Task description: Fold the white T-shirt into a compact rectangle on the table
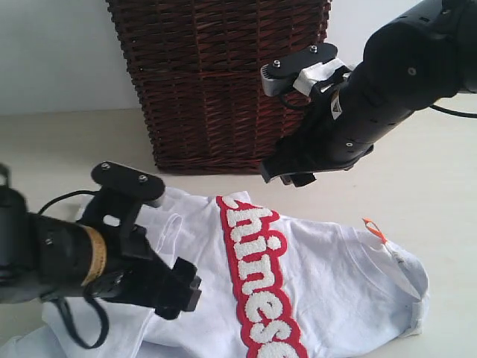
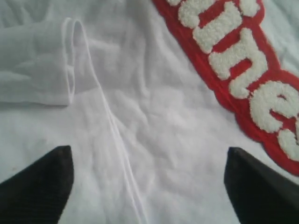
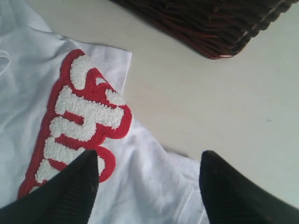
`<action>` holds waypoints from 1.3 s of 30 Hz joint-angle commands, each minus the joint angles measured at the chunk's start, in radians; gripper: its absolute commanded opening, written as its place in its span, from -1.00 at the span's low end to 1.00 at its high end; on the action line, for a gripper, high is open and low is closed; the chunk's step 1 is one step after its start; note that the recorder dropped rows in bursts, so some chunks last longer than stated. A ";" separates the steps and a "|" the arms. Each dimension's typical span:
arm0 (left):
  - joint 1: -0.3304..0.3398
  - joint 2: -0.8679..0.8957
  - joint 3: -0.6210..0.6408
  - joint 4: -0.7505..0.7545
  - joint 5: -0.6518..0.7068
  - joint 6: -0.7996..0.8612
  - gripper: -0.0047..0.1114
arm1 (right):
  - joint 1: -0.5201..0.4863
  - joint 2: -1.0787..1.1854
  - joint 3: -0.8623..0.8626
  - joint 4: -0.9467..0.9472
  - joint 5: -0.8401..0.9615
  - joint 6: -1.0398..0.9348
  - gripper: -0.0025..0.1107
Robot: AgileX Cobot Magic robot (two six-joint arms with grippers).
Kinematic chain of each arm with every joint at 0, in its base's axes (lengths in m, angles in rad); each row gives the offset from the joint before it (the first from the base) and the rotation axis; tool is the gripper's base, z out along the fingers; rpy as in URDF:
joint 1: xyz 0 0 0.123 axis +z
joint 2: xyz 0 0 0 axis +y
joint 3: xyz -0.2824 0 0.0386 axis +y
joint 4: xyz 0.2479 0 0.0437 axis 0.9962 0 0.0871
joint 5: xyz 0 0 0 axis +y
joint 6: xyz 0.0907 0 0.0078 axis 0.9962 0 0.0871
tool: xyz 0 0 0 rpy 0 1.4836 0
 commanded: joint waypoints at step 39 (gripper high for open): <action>0.308 0.363 -0.232 0.022 -0.093 0.061 -0.56 | -0.004 0.048 0.038 -0.005 -0.043 -0.015 0.06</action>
